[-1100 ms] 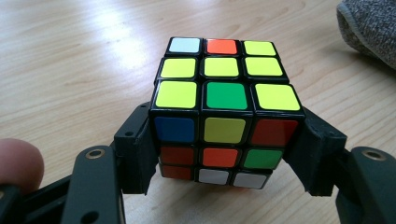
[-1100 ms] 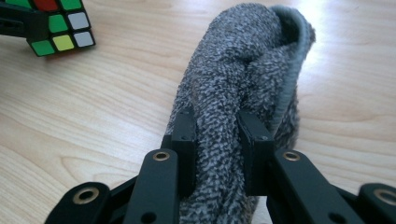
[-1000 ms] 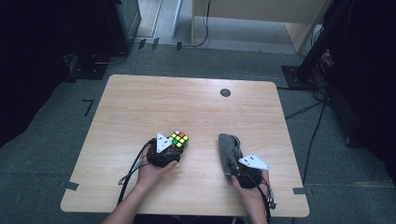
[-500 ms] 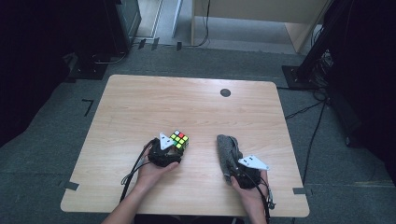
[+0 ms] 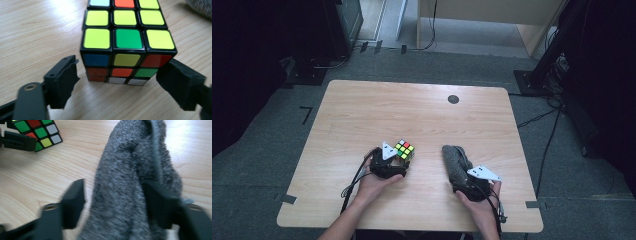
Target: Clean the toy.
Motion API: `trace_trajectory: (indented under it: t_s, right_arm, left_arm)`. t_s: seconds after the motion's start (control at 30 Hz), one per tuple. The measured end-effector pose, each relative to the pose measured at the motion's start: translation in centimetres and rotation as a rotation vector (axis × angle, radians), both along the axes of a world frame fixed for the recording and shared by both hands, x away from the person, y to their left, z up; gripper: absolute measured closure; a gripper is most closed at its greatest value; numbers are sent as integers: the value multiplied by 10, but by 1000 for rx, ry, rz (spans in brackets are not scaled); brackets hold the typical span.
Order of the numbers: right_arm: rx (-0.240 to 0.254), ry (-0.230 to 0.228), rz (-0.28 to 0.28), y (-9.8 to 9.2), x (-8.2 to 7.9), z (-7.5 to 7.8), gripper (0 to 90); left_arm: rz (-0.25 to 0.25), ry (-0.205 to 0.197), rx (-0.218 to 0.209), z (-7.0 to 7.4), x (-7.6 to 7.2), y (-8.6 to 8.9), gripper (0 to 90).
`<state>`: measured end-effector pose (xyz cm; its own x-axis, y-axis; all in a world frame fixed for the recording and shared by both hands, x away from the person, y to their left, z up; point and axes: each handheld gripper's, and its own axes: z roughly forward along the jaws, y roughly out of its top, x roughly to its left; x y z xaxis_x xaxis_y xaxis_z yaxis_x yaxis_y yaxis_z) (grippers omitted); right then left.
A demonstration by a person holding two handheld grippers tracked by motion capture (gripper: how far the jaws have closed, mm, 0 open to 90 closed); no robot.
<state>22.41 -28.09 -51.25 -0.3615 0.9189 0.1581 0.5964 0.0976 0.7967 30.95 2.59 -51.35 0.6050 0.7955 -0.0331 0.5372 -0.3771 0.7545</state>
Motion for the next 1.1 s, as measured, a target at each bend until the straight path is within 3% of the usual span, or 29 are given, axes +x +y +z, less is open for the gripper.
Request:
trace_trajectory:
  t_s: [0.1,0.23,0.37,0.5,0.63,0.67,0.77,1.1]
  right_arm:
    - [26,-6,-8,-4,-1,9,132]
    - [68,-35,-16,-12,-6,26,60]
    - [91,-40,-22,-20,-10,38,19]
    - [67,-43,-5,-28,-15,45,0]
    - [40,-38,-10,-44,-22,47,0]
    - [37,-37,-15,-49,-24,47,0]
    - [29,-25,-34,-66,-29,44,0]
    - [-2,15,-97,-111,-42,32,0]
  left_arm:
    - [5,4,7,3,-4,6,133]
    - [0,-3,-21,14,-13,24,126]
    - [23,-24,-21,24,-20,44,124]
    - [43,-41,-30,32,-29,65,124]
    - [57,-54,-36,37,-36,82,120]
    - [69,-60,-44,39,-40,96,120]
    - [97,-67,-43,41,-46,113,120]
    - [182,-54,-25,32,-63,167,120]
